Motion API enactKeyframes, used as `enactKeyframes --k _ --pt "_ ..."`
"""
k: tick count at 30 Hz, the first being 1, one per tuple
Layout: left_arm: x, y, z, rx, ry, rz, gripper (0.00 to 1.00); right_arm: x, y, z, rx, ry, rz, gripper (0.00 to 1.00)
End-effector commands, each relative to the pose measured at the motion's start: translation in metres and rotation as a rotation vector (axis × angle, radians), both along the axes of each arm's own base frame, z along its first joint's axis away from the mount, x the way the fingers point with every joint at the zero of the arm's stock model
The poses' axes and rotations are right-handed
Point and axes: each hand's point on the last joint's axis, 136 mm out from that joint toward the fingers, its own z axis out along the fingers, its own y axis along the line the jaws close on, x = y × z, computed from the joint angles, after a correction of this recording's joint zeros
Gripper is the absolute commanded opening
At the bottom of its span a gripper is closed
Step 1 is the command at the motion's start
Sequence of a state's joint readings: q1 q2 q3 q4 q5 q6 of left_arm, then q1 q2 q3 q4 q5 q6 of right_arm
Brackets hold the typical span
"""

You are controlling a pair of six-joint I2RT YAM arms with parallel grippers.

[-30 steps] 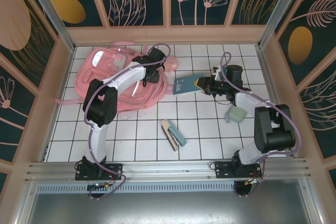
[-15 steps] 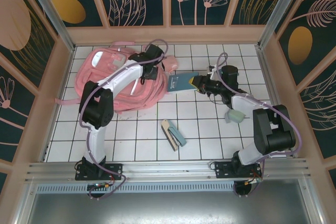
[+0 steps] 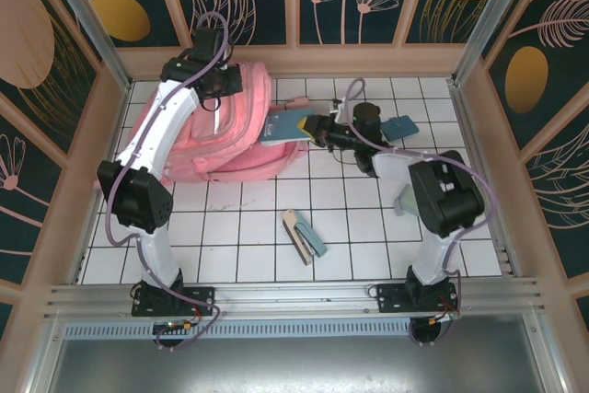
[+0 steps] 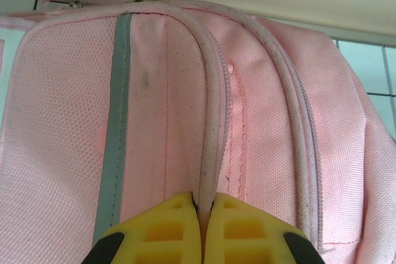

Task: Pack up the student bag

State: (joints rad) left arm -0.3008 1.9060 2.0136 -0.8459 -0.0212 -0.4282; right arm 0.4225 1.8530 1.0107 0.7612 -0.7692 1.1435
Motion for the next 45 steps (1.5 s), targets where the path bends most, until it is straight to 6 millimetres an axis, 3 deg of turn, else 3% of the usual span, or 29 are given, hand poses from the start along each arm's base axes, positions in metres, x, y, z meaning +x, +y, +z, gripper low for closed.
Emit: enactKeyframes --k 1,10,17,26,28,31,35,38,45 --pt "0.001 -0.013 0.074 -0.182 -0.17 -0.056 0.0 0.018 0.033 0.038 0.101 -0.112 0.01 0.0" --pt "0.0 -0.011 0.104 -0.358 -0.231 -0.112 0.0 0.052 0.112 0.029 0.208 -0.071 0.028 0.0" --pt "0.0 -0.012 0.123 -0.434 -0.277 -0.152 0.0 0.068 0.164 -0.007 0.186 0.004 0.002 0.0" --pt "-0.001 -0.01 0.122 -0.467 -0.268 -0.155 0.0 0.075 0.242 -0.043 0.05 0.05 0.012 0.0" --pt "0.0 -0.008 0.12 -0.469 -0.265 -0.151 0.0 0.076 0.249 -0.053 -0.002 0.082 0.016 0.05" --pt "0.001 -0.005 0.12 -0.474 -0.265 -0.144 0.0 0.072 0.248 -0.057 -0.032 0.095 0.042 0.28" --pt "0.003 0.003 0.121 -0.476 -0.272 -0.136 0.0 0.069 0.232 -0.04 -0.066 0.042 0.032 0.47" --pt "0.005 0.009 0.123 -0.488 -0.278 -0.132 0.0 0.07 0.224 -0.025 -0.085 0.011 0.033 0.52" --pt "0.008 0.014 0.119 -0.499 -0.272 -0.123 0.0 0.066 0.205 -0.016 -0.121 -0.002 0.033 0.59"
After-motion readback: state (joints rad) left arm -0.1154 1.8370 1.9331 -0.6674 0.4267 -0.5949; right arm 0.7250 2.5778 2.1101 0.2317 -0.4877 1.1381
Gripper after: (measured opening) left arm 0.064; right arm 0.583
